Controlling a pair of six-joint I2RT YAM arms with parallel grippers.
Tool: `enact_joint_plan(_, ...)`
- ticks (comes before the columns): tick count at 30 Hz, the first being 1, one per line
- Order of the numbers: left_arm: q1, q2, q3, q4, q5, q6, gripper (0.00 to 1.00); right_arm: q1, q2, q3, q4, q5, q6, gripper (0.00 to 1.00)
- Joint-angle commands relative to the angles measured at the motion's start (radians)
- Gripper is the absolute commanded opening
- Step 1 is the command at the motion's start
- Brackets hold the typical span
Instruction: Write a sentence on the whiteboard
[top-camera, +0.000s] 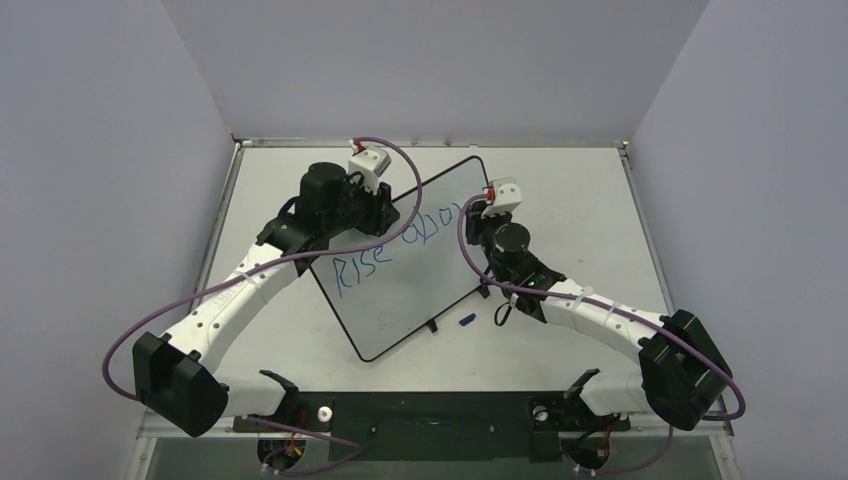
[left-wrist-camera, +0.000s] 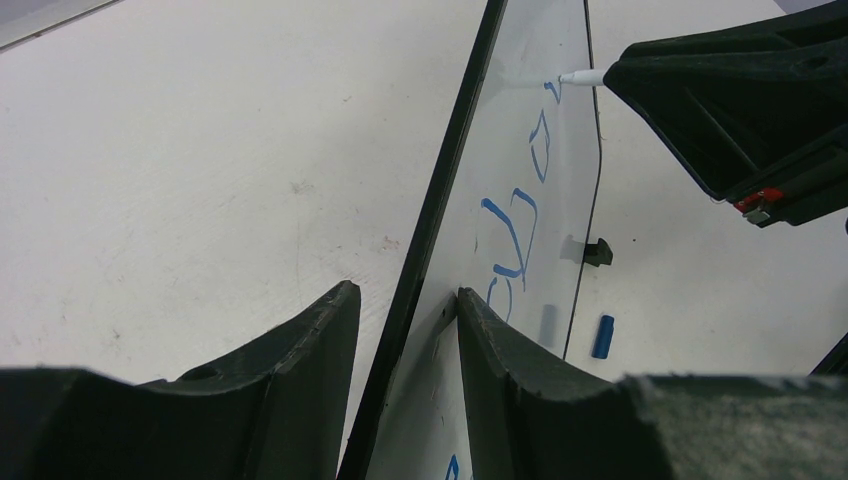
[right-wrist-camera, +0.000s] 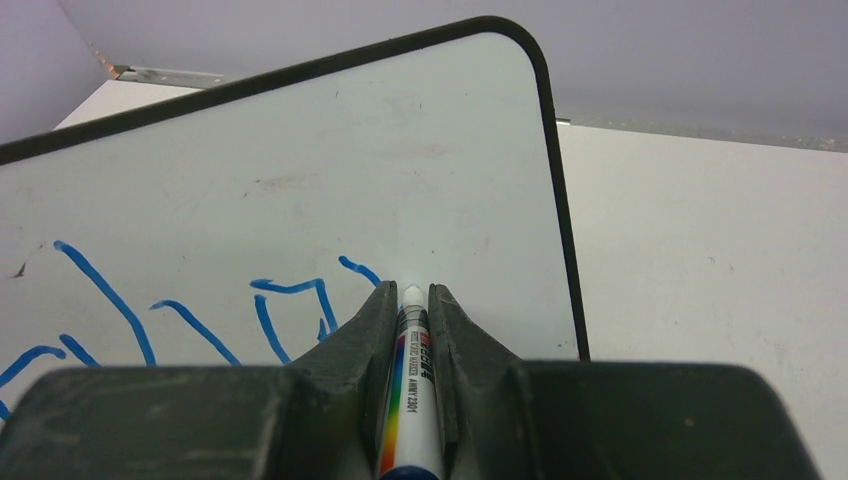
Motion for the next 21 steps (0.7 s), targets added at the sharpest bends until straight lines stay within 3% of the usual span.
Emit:
enact_joint_plan(1,-0.003,-0.041,0.024,0.105,0.028,0.012,0.0,-0.015,0.019,0.071,0.02,-0.005,0.002,0.0)
enact_joint_plan(21,-0.003,-0.036,0.026,0.1,0.017,0.017,0.0,-0.035,-0.008,0.091,0.013,-0.026,0.003,0.0)
